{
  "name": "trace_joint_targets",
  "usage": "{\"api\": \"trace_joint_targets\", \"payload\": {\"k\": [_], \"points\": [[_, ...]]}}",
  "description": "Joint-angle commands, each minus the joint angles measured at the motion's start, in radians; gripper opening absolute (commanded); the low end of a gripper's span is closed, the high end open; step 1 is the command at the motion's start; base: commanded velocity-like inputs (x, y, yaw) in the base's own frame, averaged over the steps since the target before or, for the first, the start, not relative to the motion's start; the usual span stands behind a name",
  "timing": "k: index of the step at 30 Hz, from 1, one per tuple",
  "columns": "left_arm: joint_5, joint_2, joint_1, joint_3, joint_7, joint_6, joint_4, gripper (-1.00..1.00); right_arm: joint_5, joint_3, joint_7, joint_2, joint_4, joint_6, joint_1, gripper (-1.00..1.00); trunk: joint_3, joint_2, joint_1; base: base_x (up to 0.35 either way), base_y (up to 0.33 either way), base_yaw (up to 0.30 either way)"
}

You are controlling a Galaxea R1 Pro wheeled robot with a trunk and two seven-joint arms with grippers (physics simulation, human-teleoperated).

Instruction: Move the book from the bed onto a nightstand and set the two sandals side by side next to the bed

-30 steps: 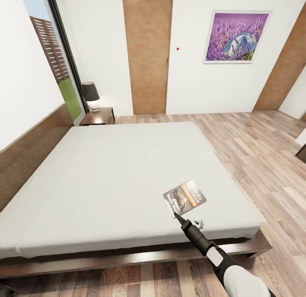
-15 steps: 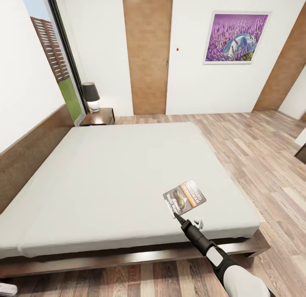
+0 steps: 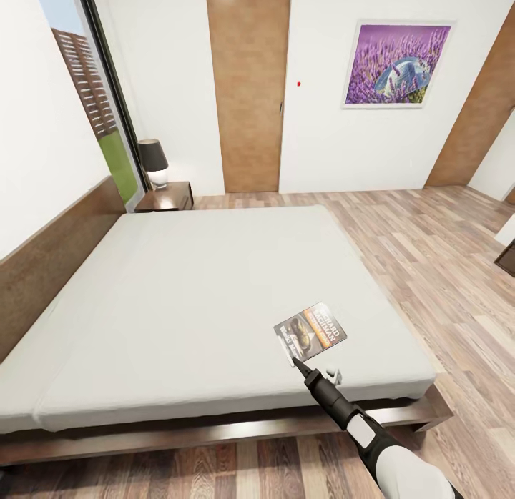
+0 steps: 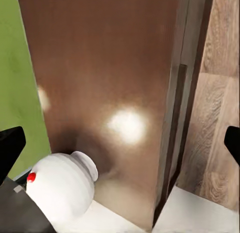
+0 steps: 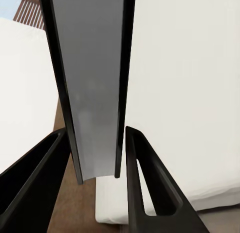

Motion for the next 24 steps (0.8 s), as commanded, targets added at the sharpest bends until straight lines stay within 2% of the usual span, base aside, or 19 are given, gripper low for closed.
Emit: {"api": "trace_joint_targets", "payload": {"k": [1,3,5,10,12,13,18,24], "points": [[0.010,-0.011,0.001,-0.008,-0.005,-0.007,0.013,1.00,0.007,-0.008,0.003,0.001,-0.002,0.008,-0.001,-1.00,0.002,0.006,-0.003,0.000,0.000,0.000],[0.013,-0.041,0.007,-0.007,-0.024,-0.035,0.048,1.00,0.007,-0.008,-0.001,0.002,-0.002,0.007,-0.001,-1.00,0.008,0.020,-0.011,0.000,0.000,0.000],[0.014,-0.057,0.011,-0.007,-0.032,-0.046,0.061,1.00,0.007,-0.008,-0.008,0.002,-0.002,0.006,-0.001,-1.00,0.014,0.034,-0.019,0.000,0.000,0.000],[0.015,-0.098,0.026,-0.007,-0.041,-0.060,0.077,1.00,0.008,-0.007,-0.029,0.002,-0.002,0.005,-0.001,-1.00,0.014,0.034,-0.019,0.000,0.000,0.000],[0.016,-0.121,0.036,-0.006,-0.042,-0.064,0.080,1.00,0.008,-0.007,-0.034,0.003,-0.002,0.005,-0.001,-1.00,0.014,0.034,-0.019,0.000,0.000,0.000],[0.017,-0.143,0.049,-0.006,-0.043,-0.070,0.082,1.00,0.009,-0.007,-0.038,0.003,-0.002,0.004,-0.001,-1.00,0.014,0.034,-0.019,0.000,0.000,0.000],[0.018,-0.184,0.082,-0.005,-0.044,-0.111,0.084,1.00,0.010,-0.007,-0.050,0.002,-0.002,0.002,-0.001,-1.00,0.014,0.034,-0.019,0.000,0.000,0.000],[0.019,-0.233,0.117,-0.004,-0.045,-0.166,0.085,1.00,0.010,-0.007,-0.109,0.000,-0.003,-0.007,-0.001,-1.00,0.014,0.034,-0.019,0.000,0.000,0.000]]}}
